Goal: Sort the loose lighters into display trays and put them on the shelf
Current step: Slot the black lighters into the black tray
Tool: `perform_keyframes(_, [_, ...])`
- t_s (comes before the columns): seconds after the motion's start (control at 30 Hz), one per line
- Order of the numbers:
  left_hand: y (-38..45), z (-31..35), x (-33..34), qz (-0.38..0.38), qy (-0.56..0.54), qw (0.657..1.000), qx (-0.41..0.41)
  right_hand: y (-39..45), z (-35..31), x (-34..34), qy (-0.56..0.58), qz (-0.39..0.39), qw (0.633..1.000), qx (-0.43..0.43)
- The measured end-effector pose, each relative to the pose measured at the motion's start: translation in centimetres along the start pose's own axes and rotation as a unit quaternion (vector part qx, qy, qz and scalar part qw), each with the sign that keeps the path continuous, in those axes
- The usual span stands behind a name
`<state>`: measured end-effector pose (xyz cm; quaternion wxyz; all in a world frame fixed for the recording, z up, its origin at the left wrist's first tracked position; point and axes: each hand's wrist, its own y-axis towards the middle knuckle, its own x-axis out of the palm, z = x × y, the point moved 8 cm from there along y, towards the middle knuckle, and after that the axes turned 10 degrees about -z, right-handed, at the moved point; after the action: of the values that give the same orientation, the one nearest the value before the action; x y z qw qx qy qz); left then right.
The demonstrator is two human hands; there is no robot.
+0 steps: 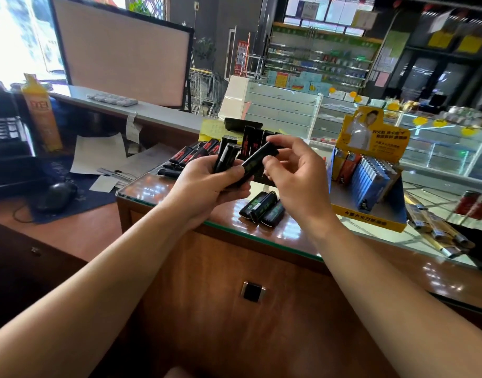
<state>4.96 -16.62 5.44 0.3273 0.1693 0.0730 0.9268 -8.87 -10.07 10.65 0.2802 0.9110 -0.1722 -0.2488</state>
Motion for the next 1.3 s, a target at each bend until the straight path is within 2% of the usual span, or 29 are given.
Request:
perform_keyframes(0.33, [0.2,-0.1,-0.6,0.034,0.017,0.999,0.020,0.0,1.3,0.0,0.085,0.092,0.992,0.014])
perform_keyframes(0.6, [0.9,-0.3,-0.5,0.012,0.023,1.000,0.009,1.0,1.3,-1.0,0.074,0.095,0.993,0.019])
perform_keyframes(0.7, [1.6,0.3,-1.7,0.024,0.067,0.997,0.001,2.0,1.3,-2.7,0.072,0.107,0.991,0.018])
perform_keyframes(0.83, [3.3,0.5,-3.1,0.011,0.095,0.995,-0.031,3.7,1.3,-4.2,0.003,0.104,0.994,0.017])
perform_keyframes(1.03, [6.6,0.7,-3.2,0.006,0.014,0.995,-0.096,6.4,1.0,-3.8,-0.127,0.088,0.988,-0.019])
perform_keyframes(1.17, [9.1,1.2,-3.2,0.022,-0.028,0.995,-0.089,7.8,1.6,-2.6,-0.208,0.080,0.974,-0.028])
perform_keyframes(1.3, [11.1,2.0,-3.4,0.034,-0.023,0.997,-0.066,8.8,2.2,-0.7,-0.315,0.056,0.946,-0.051])
